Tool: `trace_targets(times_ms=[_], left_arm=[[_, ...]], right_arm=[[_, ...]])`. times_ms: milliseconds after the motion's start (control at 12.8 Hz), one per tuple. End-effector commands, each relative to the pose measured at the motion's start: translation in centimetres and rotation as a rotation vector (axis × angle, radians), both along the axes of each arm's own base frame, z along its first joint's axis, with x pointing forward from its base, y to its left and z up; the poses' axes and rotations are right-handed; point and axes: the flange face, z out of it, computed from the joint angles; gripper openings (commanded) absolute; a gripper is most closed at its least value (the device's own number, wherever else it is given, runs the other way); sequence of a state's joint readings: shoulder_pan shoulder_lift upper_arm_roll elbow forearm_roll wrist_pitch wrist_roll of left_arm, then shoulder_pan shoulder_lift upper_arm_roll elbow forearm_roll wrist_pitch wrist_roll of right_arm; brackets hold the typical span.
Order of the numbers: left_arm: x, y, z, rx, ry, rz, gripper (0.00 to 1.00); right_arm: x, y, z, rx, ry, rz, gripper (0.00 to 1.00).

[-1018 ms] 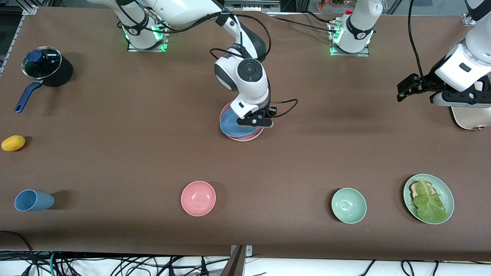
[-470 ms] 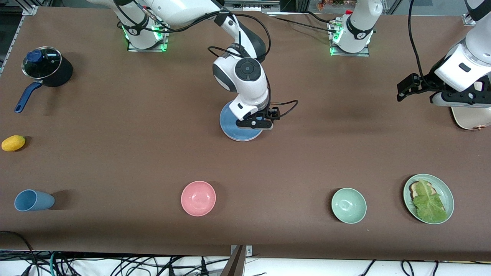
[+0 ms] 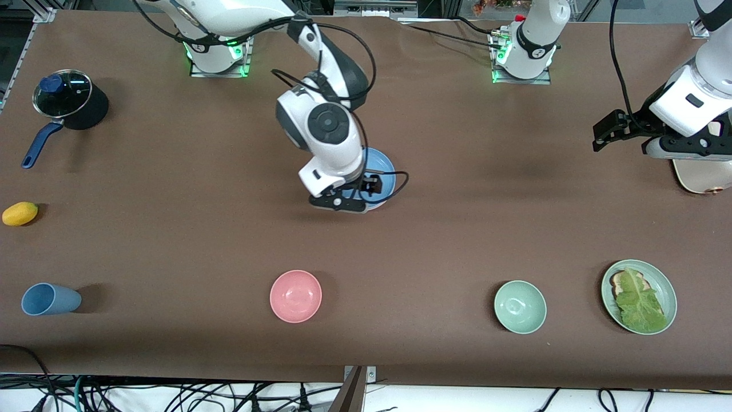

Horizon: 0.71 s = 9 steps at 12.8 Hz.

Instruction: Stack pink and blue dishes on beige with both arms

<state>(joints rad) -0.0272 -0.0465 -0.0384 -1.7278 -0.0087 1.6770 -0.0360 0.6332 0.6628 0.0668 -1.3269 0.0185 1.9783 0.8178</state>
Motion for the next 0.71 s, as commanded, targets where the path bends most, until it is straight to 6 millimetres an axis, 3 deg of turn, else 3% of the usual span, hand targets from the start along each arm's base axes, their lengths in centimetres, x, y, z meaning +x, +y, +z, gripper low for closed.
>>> trace_targets(times_ms=[0,313,627], left_arm=[[0.2,0.3,0.5,0.011,0.004,-0.015,1.00],[0.3,0.9,0.3,0.011,0.007,-0.015,1.00],[0.3,1.4,0.2,0.011,0.009,-0.005,1.00]], right_arm=[[1.5,-4.0,2.0,-0.007,0.050,0.053,1.00],[2.4,-13.3,3.6,-0.033,0.081,0.072,1.00],[2.2,-26.2,7.2,-0.037,0.075,0.044,1.00]])
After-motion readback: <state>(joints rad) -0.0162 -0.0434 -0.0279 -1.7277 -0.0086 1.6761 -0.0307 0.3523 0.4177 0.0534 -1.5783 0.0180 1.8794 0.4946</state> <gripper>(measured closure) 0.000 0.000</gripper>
